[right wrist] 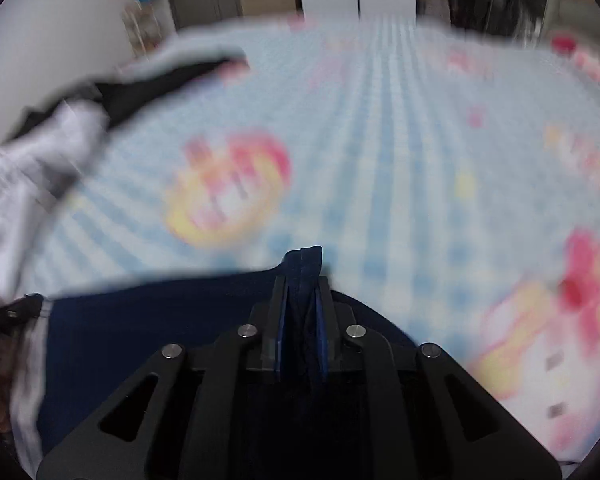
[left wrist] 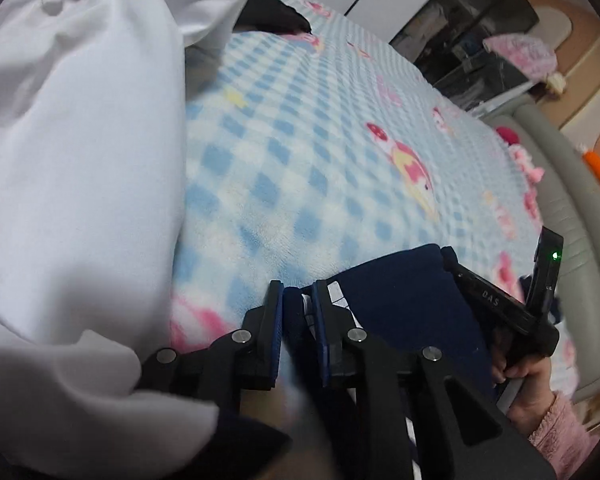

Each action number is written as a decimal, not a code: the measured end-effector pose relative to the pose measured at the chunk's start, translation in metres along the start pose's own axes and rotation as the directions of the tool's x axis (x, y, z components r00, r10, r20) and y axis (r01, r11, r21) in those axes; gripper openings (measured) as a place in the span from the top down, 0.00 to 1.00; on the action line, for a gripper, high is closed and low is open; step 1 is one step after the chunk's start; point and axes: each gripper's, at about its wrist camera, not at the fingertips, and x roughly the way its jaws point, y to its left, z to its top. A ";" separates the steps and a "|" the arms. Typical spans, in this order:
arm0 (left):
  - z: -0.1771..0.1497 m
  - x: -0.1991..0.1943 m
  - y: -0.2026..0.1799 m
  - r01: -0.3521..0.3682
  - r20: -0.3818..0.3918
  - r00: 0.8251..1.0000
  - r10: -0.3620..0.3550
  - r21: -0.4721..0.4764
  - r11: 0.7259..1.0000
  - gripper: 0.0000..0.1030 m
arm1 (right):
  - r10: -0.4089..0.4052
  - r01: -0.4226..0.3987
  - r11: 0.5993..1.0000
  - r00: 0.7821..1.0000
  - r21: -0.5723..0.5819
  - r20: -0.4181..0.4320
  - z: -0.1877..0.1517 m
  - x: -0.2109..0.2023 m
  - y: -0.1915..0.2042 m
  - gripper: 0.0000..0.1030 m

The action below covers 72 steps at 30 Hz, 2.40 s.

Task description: Fold clothes

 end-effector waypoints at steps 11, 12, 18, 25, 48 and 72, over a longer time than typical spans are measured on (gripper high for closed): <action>-0.030 -0.062 -0.086 0.030 0.060 0.997 -0.047 0.246 0.969 0.60 | 0.118 -0.119 0.967 0.993 0.224 0.017 -0.030 -0.111 -0.006 0.77; -0.035 -0.062 -0.092 0.081 0.023 0.996 -0.090 0.260 0.962 0.60 | 0.109 -0.110 0.970 0.994 0.219 0.017 -0.040 -0.120 -0.002 0.75; -0.066 -0.056 -0.106 0.121 -0.103 0.990 -0.093 0.307 0.944 0.62 | 0.108 -0.104 0.990 0.993 0.091 -0.043 -0.107 -0.155 0.032 0.75; -0.110 -0.066 -0.100 0.045 -0.129 0.992 -0.008 0.287 0.957 0.62 | 0.076 -0.078 0.996 0.995 -0.033 -0.066 -0.160 -0.154 0.049 0.75; -0.148 -0.050 -0.149 -0.068 -0.083 0.988 0.132 0.532 0.844 0.56 | 0.054 -0.058 0.997 0.996 -0.052 -0.075 -0.202 -0.191 0.036 0.64; -0.138 -0.090 -0.124 0.092 -0.110 0.993 -0.052 0.402 0.911 0.63 | -0.058 0.059 0.998 0.994 0.009 -0.088 -0.202 -0.184 0.028 0.51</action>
